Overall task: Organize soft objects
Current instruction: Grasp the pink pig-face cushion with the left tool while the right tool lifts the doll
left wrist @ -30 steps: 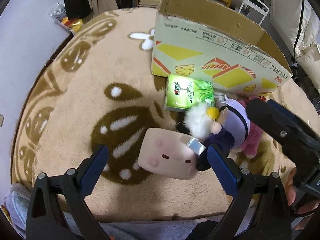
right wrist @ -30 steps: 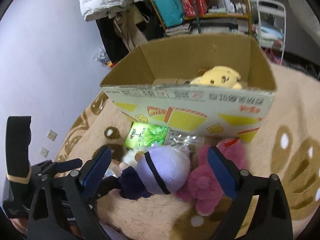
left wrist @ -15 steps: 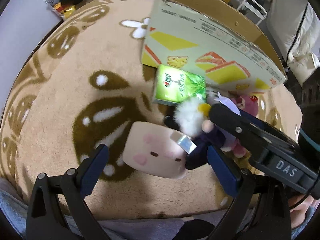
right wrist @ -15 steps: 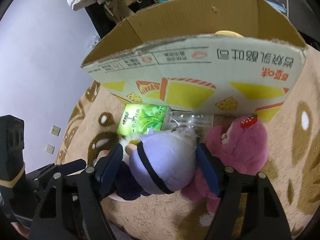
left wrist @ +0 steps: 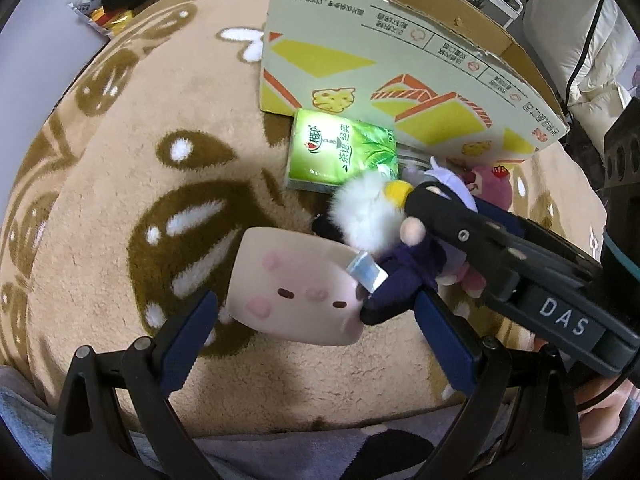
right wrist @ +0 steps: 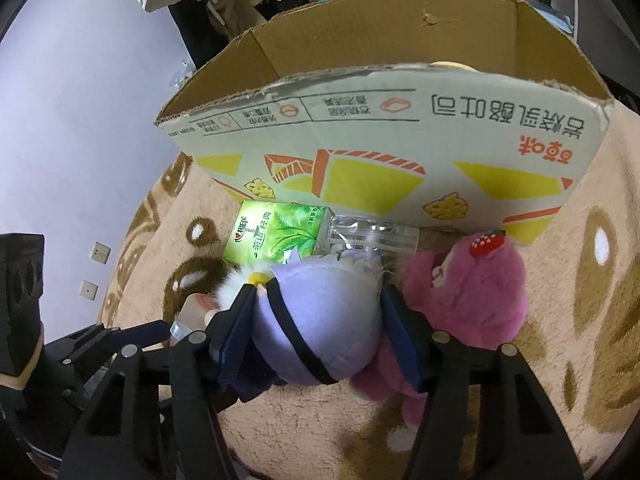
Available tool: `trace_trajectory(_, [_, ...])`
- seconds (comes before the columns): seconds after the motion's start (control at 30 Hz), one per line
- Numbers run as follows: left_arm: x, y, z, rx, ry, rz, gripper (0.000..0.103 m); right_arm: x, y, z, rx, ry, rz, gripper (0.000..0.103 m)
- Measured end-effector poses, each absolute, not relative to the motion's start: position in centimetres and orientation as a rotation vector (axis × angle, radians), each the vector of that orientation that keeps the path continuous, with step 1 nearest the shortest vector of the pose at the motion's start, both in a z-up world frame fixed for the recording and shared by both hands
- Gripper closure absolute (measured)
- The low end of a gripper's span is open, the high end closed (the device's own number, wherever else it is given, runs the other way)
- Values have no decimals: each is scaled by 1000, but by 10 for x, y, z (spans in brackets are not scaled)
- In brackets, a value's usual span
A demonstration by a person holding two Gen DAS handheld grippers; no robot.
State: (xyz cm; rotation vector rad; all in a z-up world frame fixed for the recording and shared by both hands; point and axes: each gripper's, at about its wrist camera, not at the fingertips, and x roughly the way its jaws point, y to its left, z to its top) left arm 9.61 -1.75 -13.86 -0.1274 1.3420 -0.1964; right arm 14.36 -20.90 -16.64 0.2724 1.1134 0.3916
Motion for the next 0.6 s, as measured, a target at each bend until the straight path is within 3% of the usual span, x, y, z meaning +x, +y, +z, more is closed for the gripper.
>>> trace_trajectory(0.47, [106, -34, -164, -20, 1404, -175, 6, 132, -208, -136, 199, 992, 373, 38])
trace_trajectory(0.53, [108, -35, -167, -16, 1408, -167, 9, 129, -211, -130, 183, 975, 367, 38])
trace_trajectory(0.6, [106, -34, -170, -6, 1407, -142, 24, 126, -211, -126, 184, 958, 369, 38])
